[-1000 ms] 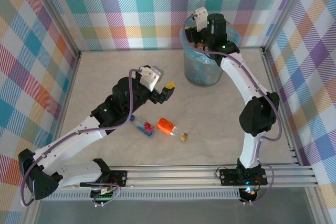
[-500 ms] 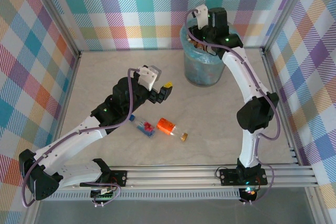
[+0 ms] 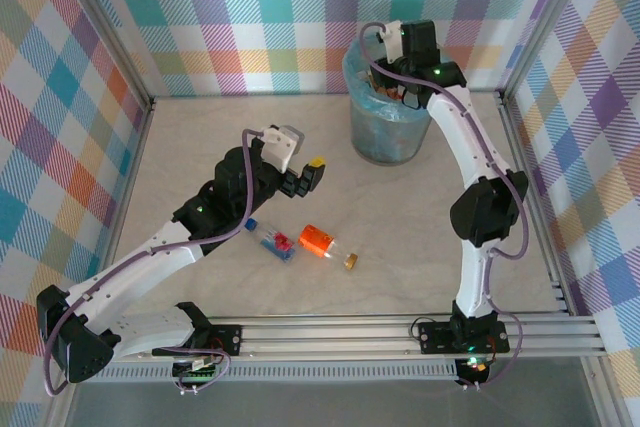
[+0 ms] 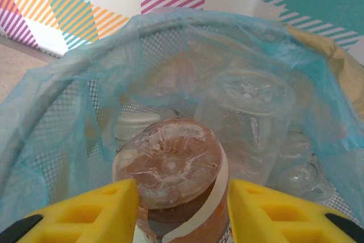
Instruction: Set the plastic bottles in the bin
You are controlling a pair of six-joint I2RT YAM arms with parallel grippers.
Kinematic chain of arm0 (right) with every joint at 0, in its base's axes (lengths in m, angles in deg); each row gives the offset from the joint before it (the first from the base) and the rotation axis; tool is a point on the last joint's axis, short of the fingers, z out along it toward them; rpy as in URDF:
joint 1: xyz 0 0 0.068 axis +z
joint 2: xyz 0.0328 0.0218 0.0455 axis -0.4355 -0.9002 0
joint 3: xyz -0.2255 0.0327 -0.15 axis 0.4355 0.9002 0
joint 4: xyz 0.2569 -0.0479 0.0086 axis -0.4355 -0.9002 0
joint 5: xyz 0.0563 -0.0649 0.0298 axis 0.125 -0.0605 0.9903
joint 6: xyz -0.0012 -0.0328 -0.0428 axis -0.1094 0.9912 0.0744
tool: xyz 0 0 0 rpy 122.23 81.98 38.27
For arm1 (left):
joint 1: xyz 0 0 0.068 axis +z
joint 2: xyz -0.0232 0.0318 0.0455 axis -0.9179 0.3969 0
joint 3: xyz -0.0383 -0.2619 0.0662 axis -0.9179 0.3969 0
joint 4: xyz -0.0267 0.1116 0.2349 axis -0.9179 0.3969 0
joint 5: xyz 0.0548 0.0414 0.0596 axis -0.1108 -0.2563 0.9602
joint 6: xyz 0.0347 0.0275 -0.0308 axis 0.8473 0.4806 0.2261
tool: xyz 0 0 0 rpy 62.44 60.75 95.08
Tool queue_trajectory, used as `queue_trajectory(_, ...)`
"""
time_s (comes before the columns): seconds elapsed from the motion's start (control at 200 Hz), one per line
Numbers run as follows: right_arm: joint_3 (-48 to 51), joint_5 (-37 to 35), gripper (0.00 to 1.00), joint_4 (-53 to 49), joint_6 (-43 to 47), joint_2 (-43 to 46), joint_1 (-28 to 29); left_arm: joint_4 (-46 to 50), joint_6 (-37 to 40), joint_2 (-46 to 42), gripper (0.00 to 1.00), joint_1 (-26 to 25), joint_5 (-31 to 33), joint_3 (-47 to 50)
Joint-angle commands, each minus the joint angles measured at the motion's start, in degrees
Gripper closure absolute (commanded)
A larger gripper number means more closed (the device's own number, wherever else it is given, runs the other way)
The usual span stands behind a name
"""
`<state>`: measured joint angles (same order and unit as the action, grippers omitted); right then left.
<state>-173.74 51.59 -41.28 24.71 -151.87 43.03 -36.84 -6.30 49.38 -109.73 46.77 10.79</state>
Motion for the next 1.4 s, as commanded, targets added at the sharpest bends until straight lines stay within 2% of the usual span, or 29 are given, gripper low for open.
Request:
queue_trajectory(0.0,-1.2,-2.48,0.54,-9.02,-0.99,-2.5,-1.38,-0.28,-1.41,-1.06,0.09,0.83,0.33,1.03)
queue_trajectory(0.23,-0.2,-0.53,0.54,-9.24,-2.12,-3.97,-1.72,-0.12,-1.87,-0.53,0.09,2.0,-0.36,1.19)
queue_trajectory(0.48,-11.05,3.04,0.53,-14.36,-4.04,-6.63,-1.53,1.09,-3.11,-1.14,0.09,3.76,-0.84,0.71)
queue_trajectory(0.525,-12.74,3.64,0.51,-14.05,-4.6,-5.73,-1.21,1.81,-3.37,-1.38,0.09,4.21,-0.8,0.23)
queue_trajectory(0.72,-13.6,2.0,0.31,-6.06,-2.99,0.83,2.56,5.71,-4.17,-2.24,0.09,5.8,0.41,-2.67)
queue_trajectory(0.89,-12.4,4.38,0.3,-3.6,-2.73,5.7,6.07,7.27,-4.72,-4.53,0.08,6.85,1.55,-2.39)
queue_trajectory(1.02,-5.47,7.28,0.31,-3.62,1.56,10.53,10.91,10.41,-6.45,-5.72,0.08,8.08,2.43,-2.28)
queue_trajectory(1.255,25.79,14.05,0.27,6.61,6.76,24.04,18.04,18.87,-11.33,-6.8,0.06,10.36,3.91,-2.11)
queue_trajectory(1.395,37.0,15.77,0.23,5.38,10.75,26.75,21.65,21.36,-13.61,-8.77,0.05,11.11,3.8,0.57)
